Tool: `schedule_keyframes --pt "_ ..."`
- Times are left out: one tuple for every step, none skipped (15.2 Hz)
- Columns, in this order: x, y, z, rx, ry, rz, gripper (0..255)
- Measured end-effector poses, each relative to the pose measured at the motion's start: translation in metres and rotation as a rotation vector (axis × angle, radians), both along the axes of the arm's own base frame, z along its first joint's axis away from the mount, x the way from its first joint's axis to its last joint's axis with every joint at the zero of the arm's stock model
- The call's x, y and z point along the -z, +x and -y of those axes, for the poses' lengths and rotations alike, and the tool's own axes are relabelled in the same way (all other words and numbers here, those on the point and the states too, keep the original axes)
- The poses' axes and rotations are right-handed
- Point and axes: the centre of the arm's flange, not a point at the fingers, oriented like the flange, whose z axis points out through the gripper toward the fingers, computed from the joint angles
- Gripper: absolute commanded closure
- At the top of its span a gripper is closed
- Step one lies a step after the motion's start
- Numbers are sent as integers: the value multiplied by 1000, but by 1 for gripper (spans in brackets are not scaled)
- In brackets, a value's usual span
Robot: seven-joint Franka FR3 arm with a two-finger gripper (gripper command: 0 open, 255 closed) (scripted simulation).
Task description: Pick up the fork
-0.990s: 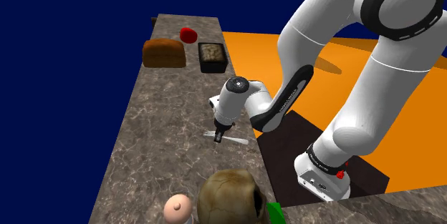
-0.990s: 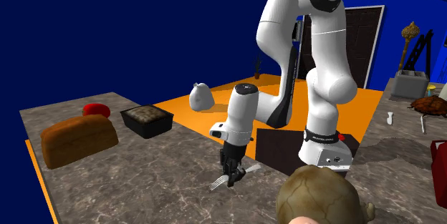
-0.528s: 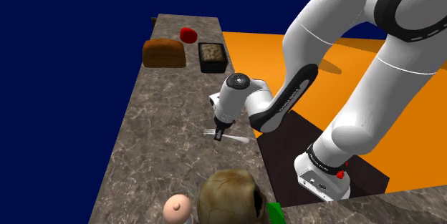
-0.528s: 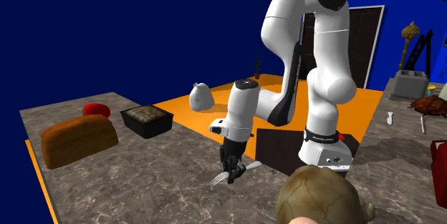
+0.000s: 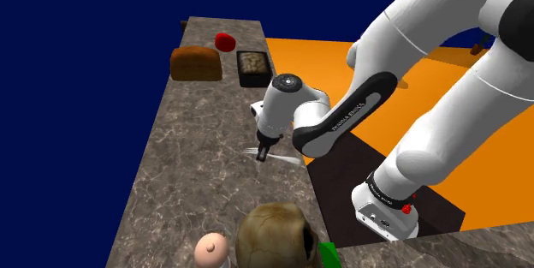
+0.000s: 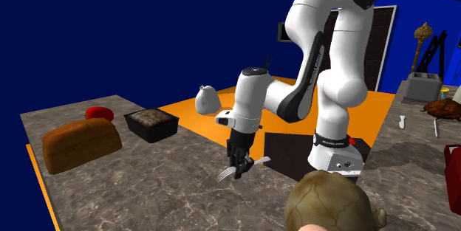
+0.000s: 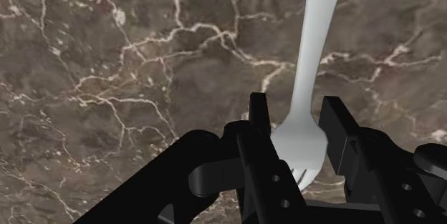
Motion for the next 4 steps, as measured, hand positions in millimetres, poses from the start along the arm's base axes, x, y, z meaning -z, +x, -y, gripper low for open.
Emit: schedule_keyframes --pt "-6 0 0 0 0 0 255" --pt "-11 0 1 0 1 0 255" --pt "-16 0 1 1 1 -1 255" --pt "-19 0 1 1 1 -1 255"
